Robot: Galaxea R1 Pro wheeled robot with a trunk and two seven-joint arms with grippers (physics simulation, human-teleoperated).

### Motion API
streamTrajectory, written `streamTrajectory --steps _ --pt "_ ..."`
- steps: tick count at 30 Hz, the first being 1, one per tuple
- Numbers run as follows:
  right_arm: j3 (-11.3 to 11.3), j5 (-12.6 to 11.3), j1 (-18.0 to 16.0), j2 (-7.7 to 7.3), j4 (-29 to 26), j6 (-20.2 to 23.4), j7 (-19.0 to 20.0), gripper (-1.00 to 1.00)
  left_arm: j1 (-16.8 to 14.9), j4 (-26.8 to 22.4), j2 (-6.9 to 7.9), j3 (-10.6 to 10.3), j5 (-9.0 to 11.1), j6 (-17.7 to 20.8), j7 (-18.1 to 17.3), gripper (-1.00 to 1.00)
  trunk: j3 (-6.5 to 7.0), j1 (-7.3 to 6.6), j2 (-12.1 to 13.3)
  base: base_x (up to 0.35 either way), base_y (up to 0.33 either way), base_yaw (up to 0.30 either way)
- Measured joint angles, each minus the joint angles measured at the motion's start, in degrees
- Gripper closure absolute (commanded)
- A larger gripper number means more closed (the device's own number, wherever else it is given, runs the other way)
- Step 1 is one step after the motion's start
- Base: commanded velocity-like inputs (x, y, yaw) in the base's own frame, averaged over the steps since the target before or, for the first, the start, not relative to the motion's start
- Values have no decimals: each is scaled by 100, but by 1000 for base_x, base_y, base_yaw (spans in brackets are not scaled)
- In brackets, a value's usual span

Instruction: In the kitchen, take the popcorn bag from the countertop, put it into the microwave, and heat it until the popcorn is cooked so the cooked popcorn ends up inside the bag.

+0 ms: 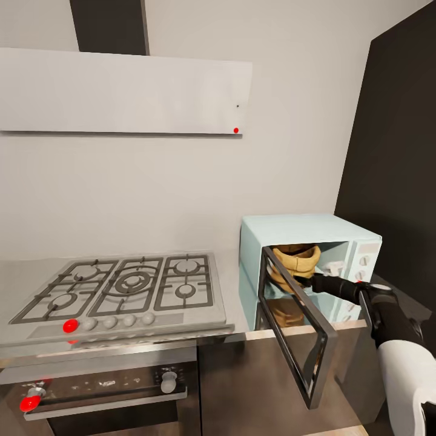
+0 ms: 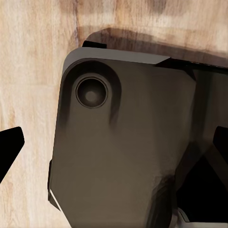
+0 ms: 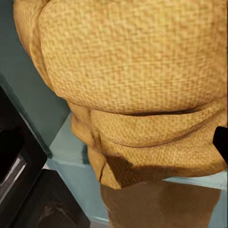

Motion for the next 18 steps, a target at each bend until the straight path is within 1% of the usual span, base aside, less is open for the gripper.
streamTrajectory --steps 2,3,4,5,8,14,18 --pt "-78 0 0 -9 -6 -8 -25 -100 0 0 0 0 -1 0 0 -100 0 0 0 0 0 0" --pt "-207 1 0 -17 -8 -10 -92 -100 0 0 0 0 -1 0 0 -100 0 0 0 0 0 0" --pt "-279 -1 0 -9 -8 -9 -135 -100 0 0 0 0 -1 0 0 -100 0 0 0 0 0 0" --pt "-299 -1 0 -4 -9 -9 -153 -100 0 0 0 0 0 0 0 -100 0 0 0 0 0 0" --pt "-321 5 0 25 -9 -16 -179 -100 0 0 0 0 -3 -2 0 -100 0 0 0 0 0 0" --pt "-321 63 1 190 0 -18 -149 -100 0 -8 0 2 -15 -9 -7 -100 0 -1 0 29 21 0" --pt "-317 77 1 253 5 -18 -140 -100 0 -9 0 3 -17 -9 -22 -100 0 -1 0 50 41 0"
